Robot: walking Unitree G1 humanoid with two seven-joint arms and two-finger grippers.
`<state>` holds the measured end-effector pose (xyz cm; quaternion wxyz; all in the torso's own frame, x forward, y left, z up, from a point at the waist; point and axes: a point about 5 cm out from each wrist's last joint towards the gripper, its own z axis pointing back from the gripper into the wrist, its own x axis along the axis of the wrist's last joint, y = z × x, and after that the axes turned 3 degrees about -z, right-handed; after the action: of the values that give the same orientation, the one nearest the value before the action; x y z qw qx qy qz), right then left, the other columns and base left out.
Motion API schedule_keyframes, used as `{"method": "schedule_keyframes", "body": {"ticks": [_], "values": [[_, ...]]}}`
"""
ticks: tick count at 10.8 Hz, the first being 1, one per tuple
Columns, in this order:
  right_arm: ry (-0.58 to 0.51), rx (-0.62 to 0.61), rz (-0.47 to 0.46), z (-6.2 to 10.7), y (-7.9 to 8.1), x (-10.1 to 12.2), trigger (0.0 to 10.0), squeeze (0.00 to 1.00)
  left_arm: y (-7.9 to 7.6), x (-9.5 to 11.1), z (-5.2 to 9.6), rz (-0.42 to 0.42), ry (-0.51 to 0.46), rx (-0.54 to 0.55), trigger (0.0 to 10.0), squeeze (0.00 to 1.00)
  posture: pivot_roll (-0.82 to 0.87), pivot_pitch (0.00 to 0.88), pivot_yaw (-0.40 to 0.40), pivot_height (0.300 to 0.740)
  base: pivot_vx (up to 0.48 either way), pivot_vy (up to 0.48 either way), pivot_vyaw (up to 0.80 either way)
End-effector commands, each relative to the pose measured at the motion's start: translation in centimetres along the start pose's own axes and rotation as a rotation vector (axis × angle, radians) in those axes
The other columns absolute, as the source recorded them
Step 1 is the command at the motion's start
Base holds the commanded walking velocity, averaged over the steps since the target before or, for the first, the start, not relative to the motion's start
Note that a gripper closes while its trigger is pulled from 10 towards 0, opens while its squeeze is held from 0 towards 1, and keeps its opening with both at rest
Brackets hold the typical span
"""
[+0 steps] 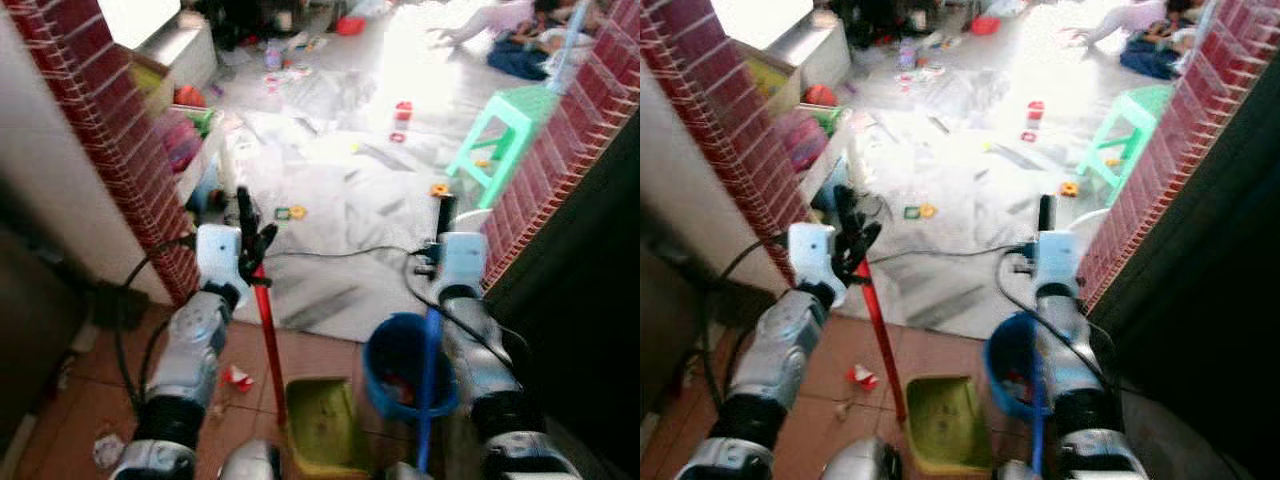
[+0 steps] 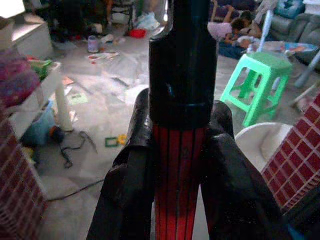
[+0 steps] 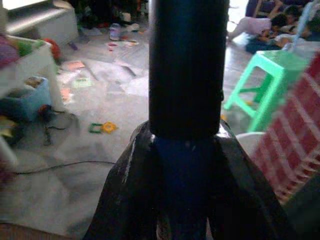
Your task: Sweep floor
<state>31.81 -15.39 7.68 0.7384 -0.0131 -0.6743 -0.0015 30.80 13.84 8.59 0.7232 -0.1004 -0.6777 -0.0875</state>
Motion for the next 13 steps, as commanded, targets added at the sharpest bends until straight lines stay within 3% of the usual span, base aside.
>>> {"method": "schedule_keyframes", "body": {"ticks": [1,6,10,13], "values": [[-0.019,-0.016,-0.033,-0.2,-0.4,0.7,10.0,0.00,-0.6,2.2,-0.6,-0.026,-0.080,-0.030,10.0,0.00,0.01,0.001,-0.002,0.740,0.000,0.465,0.00],[-0.039,-0.006,-0.021,-0.7,0.1,1.3,10.0,0.00,-2.0,2.8,-1.0,-0.044,-0.087,-0.078,10.0,0.00,0.01,0.000,-0.002,0.740,0.000,0.465,0.00],[-0.048,-0.010,0.010,-1.0,0.2,1.5,10.0,0.00,-2.4,4.5,-1.3,-0.060,-0.146,-0.089,10.0,0.00,0.02,0.000,-0.005,0.740,0.000,0.468,0.00],[-0.057,0.001,0.028,-1.1,0.3,1.6,10.0,0.00,-2.1,7.3,-1.2,-0.113,-0.266,-0.029,10.0,0.00,0.02,0.000,-0.004,0.740,0.000,0.000,0.00]]}}
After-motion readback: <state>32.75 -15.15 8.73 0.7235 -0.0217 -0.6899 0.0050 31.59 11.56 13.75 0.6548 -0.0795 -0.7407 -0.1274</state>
